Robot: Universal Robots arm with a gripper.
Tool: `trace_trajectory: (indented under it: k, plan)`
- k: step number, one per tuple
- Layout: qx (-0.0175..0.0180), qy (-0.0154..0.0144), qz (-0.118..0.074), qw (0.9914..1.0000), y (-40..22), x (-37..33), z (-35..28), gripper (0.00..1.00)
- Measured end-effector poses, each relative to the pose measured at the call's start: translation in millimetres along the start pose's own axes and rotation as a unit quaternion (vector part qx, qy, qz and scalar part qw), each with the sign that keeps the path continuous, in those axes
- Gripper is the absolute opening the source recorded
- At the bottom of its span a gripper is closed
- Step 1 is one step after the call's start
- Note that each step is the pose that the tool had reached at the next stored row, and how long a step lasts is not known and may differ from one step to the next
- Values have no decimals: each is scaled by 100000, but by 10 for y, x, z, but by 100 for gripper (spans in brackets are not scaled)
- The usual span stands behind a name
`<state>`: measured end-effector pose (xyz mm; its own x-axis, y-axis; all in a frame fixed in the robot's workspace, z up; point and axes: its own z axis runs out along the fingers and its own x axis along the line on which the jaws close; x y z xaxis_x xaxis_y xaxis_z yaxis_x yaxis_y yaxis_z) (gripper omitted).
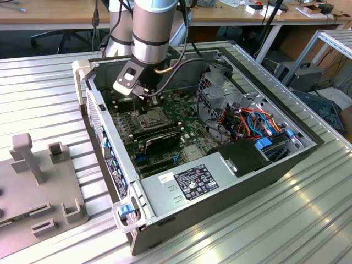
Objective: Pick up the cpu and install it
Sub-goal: 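Close the cpu cover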
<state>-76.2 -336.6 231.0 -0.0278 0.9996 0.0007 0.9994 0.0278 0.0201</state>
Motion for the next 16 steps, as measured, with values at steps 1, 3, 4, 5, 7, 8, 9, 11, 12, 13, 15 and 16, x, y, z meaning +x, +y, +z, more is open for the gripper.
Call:
trace_trajectory:
  k: [1, 3, 4, 5, 7, 8, 9, 11, 12, 13, 15, 16]
  plan:
    - [-16, -4, -2, 100000, 0, 0, -8, 11]
    - [-33, 1, -2, 100000, 0, 0, -9, 11]
    - [-37, 4, -3, 100000, 0, 0, -9, 11]
    - [-43, 4, -1, 100000, 0, 0, -9, 11]
    - [-32, -14, 7, 100000, 7, 0, -10, 11]
    - [-32, -13, 5, 100000, 23, -1, -10, 11]
    - [-38, -6, -2, 100000, 37, -1, -9, 11]
    - [-39, -3, 0, 100000, 81, -2, -8, 11]
    - [-39, -2, 1, 100000, 118, -3, -7, 11]
    - [-38, -3, -2, 100000, 156, -4, -6, 11]
    - [-38, -5, 2, 100000, 221, -6, -5, 11]
    - [-37, -7, -2, 100000, 232, -7, -5, 11]
